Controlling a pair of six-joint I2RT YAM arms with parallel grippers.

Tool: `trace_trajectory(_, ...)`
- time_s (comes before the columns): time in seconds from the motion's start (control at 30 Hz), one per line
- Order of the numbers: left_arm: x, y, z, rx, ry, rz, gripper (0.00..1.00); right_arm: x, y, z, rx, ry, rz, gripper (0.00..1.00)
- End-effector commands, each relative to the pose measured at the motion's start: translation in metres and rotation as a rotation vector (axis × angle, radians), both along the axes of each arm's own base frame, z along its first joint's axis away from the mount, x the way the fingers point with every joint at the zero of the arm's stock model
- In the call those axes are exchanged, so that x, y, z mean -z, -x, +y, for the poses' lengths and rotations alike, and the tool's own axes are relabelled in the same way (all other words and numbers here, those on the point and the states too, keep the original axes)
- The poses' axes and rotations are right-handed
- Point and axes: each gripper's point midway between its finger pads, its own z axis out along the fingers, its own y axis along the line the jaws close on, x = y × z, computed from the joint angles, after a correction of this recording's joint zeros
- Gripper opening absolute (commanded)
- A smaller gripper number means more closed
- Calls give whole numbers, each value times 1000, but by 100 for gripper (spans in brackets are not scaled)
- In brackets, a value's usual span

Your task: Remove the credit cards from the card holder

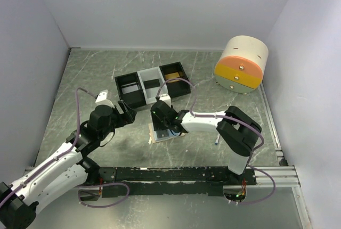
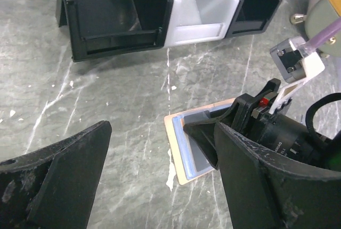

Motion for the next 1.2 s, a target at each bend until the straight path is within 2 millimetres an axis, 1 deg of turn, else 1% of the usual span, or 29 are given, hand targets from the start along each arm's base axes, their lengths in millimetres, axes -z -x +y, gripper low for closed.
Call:
trace_trajectory(0.0,7,2,9,-40,-38,26,90,46,24,-43,16,252,87,57)
trace_trajectory(0.1,12,2,4,-17,-38,39,90,46,25,-42,13,278,78,63)
trace_trajectory(0.2,14,1,-2,3,-29,43,90,48,27,-40,5,280,81,65)
trace_trajectory(0.3,15,0,-3,12,-28,45,90,48,28,-41,9,276,81,63)
trace_trajectory(0.4,15,1,-3,16,-32,46,90,49,32,-37,-8,253,98,60)
trace_trajectory(0.5,15,2,-3,22,-35,44,90,48,36,-29,-39,200,122,59)
trace_trajectory(0.6,16,3,-6,44,-35,46,90,46,38,-17,-65,75,176,58)
trace_trajectory(0.67,15,4,-11,70,-33,43,90,46,38,-16,-66,0,221,58)
trace_trajectory(0.77,17,5,-21,129,-23,40,90,46,40,-20,-58,-117,291,58)
trace_trajectory(0.87,17,7,-38,223,2,26,89,45,40,-22,-51,-197,337,58)
trace_trajectory(0.97,20,11,-54,307,27,32,88,48,40,-27,-39,-192,344,58)
trace_trajectory(1.17,26,24,-91,512,77,34,79,52,43,-30,-25,-199,355,58)
